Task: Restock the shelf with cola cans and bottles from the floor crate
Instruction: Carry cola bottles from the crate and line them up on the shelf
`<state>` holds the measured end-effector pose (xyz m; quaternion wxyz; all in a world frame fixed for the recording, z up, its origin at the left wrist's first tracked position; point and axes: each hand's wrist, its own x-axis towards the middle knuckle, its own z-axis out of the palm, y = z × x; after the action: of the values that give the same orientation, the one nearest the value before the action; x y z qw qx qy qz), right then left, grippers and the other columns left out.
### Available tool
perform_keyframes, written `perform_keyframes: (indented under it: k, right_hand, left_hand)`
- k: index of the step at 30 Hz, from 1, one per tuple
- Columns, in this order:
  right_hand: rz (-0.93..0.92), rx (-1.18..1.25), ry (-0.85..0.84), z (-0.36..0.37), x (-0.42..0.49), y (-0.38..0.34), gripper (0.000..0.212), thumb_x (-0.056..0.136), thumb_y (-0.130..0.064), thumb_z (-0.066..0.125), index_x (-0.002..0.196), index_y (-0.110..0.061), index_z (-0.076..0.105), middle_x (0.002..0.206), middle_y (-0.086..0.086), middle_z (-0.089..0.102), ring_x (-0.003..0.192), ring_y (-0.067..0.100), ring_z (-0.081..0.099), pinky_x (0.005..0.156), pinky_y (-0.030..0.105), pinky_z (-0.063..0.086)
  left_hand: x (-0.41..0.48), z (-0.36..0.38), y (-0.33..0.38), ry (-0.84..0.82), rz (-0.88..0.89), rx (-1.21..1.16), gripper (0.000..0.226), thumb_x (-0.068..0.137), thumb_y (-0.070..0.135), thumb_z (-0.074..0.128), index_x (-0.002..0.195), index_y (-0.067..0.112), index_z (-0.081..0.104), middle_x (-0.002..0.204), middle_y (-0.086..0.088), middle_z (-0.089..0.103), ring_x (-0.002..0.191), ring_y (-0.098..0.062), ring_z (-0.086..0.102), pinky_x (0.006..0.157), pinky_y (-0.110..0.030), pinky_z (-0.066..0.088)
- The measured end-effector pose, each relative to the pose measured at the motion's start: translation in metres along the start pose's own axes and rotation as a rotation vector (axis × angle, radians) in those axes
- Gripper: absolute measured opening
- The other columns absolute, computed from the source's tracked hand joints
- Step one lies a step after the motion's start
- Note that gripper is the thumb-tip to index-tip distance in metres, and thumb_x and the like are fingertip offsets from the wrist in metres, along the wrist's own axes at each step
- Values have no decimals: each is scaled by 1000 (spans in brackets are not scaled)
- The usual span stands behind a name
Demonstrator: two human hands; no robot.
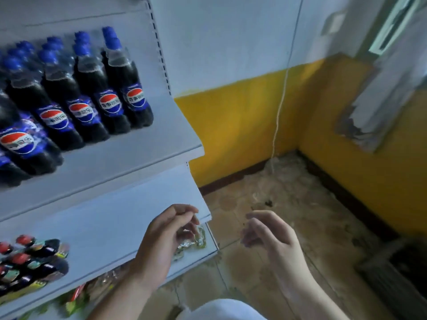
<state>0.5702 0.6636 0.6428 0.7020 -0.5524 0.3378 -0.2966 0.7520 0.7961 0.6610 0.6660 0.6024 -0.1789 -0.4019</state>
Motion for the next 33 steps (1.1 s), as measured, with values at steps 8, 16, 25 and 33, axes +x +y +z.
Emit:
perform_keyframes:
  k: [8,16,25,33]
  right_hand:
    - [31,80,383,-149,-63,0,18,102,-3,53,98,-3,70,77,18,70,65,29,64,64,34,54]
    - [30,190,672,-225,-100,3,17,102,-1,51,99,-1,68,74,17,70,64,28,63,60,29,54]
    - [78,218,859,-284,-74,3,17,102,0,50,100,3,66,73,17,70,63,27,63,59,28,54]
    - [67,235,952,-352,1,-33,18,103,-2,49,101,0,68,75,15,70,66,27,65,65,33,55]
  left_hand:
    - [9,151,-38,-302,-188,78,19,103,7,48,102,2,66,85,-15,63,76,-23,59,74,-36,47]
    - [24,275,-63,-578,-269,203,18,101,4,49,101,4,67,83,-15,65,75,-24,60,73,-37,47]
    - [81,365,-92,-684,-393,259,20,101,4,47,98,3,67,81,-16,66,72,-25,61,73,-38,47]
    - [167,456,-92,-788,-426,298,22,104,7,44,104,-1,65,82,-18,65,73,-26,60,74,-39,48]
